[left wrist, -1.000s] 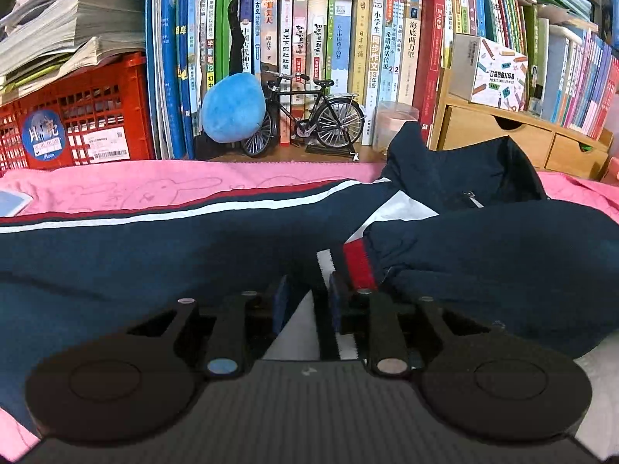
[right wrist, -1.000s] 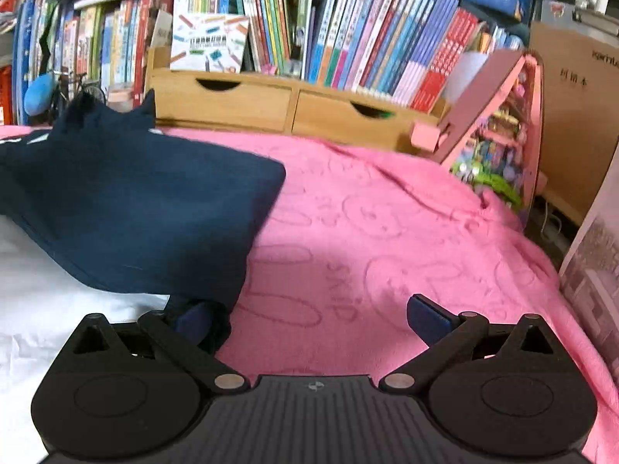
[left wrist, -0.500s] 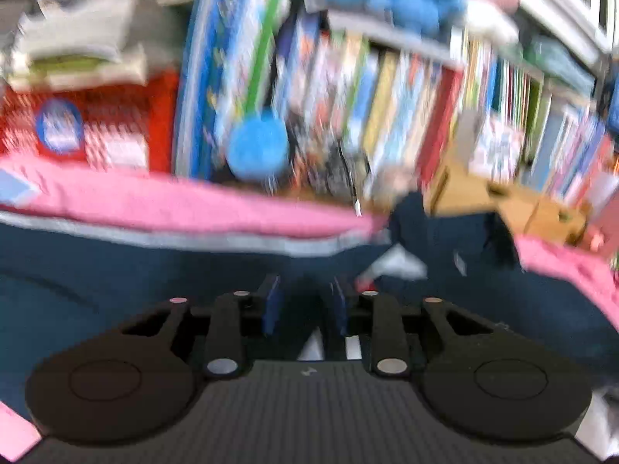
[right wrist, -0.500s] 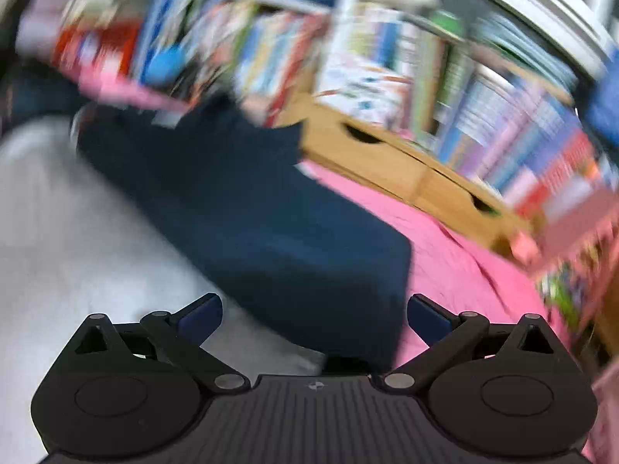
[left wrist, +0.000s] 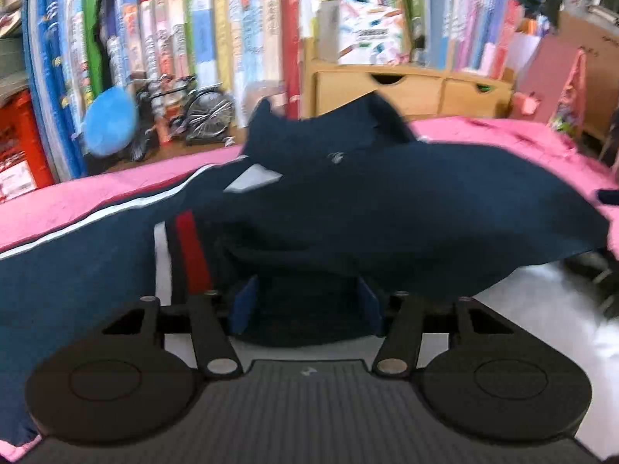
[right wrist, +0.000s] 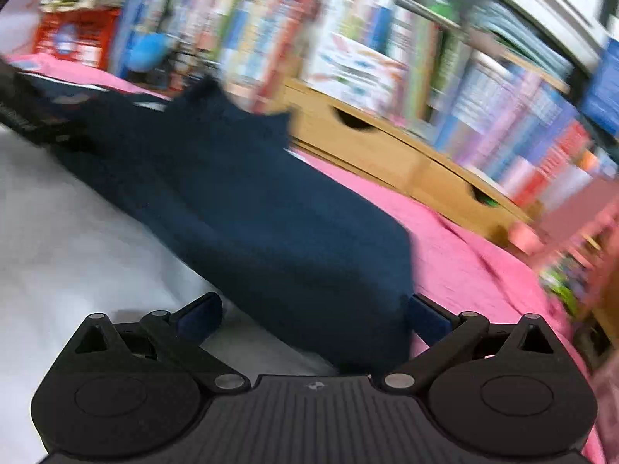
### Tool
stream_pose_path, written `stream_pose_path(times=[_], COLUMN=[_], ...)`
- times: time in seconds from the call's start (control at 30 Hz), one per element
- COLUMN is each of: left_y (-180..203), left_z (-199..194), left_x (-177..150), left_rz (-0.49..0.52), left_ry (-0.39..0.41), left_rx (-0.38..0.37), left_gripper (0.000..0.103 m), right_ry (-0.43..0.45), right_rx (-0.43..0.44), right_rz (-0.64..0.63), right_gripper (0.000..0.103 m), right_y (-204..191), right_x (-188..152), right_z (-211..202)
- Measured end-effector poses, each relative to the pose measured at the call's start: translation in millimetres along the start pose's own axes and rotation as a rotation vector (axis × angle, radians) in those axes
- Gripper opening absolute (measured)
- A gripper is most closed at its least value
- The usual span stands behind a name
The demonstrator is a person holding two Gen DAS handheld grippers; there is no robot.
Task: Fold clothes
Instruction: 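Fold the sleeve with the left gripper across the jacket body and release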
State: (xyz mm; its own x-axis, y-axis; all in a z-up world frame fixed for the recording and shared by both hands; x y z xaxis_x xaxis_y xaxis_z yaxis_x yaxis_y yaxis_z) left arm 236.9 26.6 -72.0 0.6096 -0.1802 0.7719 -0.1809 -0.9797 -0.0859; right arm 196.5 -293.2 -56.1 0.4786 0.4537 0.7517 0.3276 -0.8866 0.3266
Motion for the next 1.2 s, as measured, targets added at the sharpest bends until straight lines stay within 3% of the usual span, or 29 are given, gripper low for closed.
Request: stream_pose_path(times=[0.07,0.13,0.2,0.3,0.4,0.47,0.63,0.7,0.77,0.83,0.93,1.03,1.2], left_y=[-5,-18,-23,-19,-20,-22,-19,-23,-27,-25,-20,-29,-33], left_z=[-1,-1,0,-2,0,0,0,-2,-5,-12,-26,-31,-15], left_x=[-4,-7,-9,-9,-8,-9,-9,-10,-12,-14,-14,-9,-13], left_rz=[0.057,0.020,-0.007,0.018,0.013,0.002,0.012,-0.012,-0.038,-0.013,0.025,-0.043,-0.069], left_ry=[0.031,0.032,0.030,0.036,0.033,0.026,0.027,0.035,0.042,0.037,0.061,0.077,0.007], left_rx=[0.085,0.067,0.039,0.047,0.023,-0.024,-0.094,-0.172,-0.246,-0.242,-0.175,-0.230,-0.241], left_gripper=[0.056,0.056,0.055,0.057,0.064,0.080,0.096,0.098,0.099,0.100,0.103,0.103,0.103], right_ry=[-0.012,-0.048,-0.057,-0.051,0.020,0.052,-0.047,-0.080,-0.124,-0.147,-0.053,0.061,0.067], right_rx=[-0.014,0.008,0.047,0.025,0.092,0.113,-0.101,-0.098,-0.030,0.051,0.176,0.221,0.209], right_rz=[0.127,0.301,0.368,0.247,0.175,0.135,0.048,0.165,0.353,0.480,0.449,0.369,0.208], right_gripper=[0.103,0.103,0.103,0.103,0.103,0.103,0.103,0.103,0.103,0.103,0.103,0.103,0.103], right_y=[39,73,81,62,44,26,12,40,69,84,76,52,-32], right_x=[-20,-36,-40,-34,-16,-1,5,-12,-29,-35,-17,26,98], right_z=[4,9,7,-7,-25,-28,10,21,21,12,-16,-20,48])
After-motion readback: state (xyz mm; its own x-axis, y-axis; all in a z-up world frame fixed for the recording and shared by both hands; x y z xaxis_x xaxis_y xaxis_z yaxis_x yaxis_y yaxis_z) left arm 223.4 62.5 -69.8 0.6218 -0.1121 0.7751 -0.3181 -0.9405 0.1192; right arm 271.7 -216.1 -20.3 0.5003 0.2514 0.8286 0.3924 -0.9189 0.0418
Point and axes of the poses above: each gripper's, at about its wrist camera, not at the fingertips, and z roughly the way its jaws point, y to its right, x to its top, the point moved 3 cm from there along z, roughly the way its jaws point, and after that the axes turned 4 degrees about x, right-handed, at the moved point
